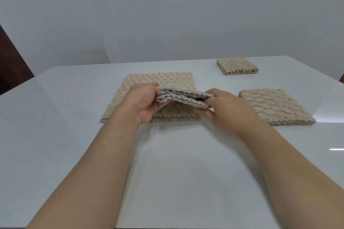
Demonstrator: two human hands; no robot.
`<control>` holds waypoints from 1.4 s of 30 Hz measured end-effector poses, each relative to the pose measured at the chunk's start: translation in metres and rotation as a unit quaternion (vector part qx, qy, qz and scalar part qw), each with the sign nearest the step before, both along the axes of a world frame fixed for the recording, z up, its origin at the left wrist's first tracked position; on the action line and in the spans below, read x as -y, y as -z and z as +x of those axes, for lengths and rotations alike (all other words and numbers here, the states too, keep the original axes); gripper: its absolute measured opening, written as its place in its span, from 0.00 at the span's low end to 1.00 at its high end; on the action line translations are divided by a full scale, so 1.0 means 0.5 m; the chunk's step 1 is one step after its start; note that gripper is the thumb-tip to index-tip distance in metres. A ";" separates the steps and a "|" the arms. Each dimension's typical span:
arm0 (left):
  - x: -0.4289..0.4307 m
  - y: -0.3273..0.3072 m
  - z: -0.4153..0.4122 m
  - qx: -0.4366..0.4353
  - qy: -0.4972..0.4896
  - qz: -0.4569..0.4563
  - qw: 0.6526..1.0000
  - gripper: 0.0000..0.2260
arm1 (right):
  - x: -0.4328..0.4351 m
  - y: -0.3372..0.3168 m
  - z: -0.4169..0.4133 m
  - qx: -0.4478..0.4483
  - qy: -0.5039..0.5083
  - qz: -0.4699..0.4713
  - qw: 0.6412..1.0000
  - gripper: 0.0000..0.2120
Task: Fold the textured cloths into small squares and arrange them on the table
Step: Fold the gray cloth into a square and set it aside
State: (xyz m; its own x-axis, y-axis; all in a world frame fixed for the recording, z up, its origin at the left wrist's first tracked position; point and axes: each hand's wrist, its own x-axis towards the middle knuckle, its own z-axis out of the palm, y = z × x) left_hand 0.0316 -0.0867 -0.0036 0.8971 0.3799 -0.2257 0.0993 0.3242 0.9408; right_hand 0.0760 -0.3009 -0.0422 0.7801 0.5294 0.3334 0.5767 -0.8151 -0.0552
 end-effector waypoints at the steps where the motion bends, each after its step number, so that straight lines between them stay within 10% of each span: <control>1: -0.002 0.000 0.000 0.001 0.004 -0.011 1.000 0.19 | 0.001 0.001 0.004 0.009 -0.015 0.002 1.000 0.18; 11: -0.013 -0.007 -0.008 -0.021 0.032 -0.095 0.995 0.12 | -0.002 0.006 0.009 0.038 -0.076 0.031 0.996 0.10; 17: -0.004 -0.004 -0.007 0.002 0.033 -0.090 0.995 0.12 | 0.003 0.008 -0.001 -0.043 -0.154 0.225 0.961 0.14; 21: -0.006 0.000 -0.002 0.040 0.005 -0.066 0.997 0.16 | -0.001 -0.012 -0.018 -0.168 -0.130 0.429 0.878 0.10; 25: 0.016 -0.004 -0.012 0.100 0.006 0.011 0.995 0.21 | -0.004 -0.028 0.000 -0.306 -0.022 0.629 0.715 0.24; 32: 0.071 0.022 -0.024 0.215 0.126 0.194 0.949 0.27 | -0.001 -0.026 0.004 -0.543 0.041 0.609 0.577 0.36; 34: 0.077 0.030 -0.025 0.227 0.142 0.237 0.934 0.28 | -0.004 -0.025 0.002 -0.538 0.025 0.601 0.591 0.33; 42: 0.071 0.038 -0.020 0.205 0.121 0.303 0.923 0.30 | -0.009 0.000 0.012 -0.246 0.107 0.454 0.850 0.34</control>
State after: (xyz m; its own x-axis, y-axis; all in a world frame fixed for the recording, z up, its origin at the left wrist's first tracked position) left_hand 0.0215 -0.1221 -0.0223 0.9346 0.1025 0.3406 -0.3056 -0.2585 0.9164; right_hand 0.0820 -0.2962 -0.0422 0.9893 0.0559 0.1345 0.1456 -0.3907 -0.9089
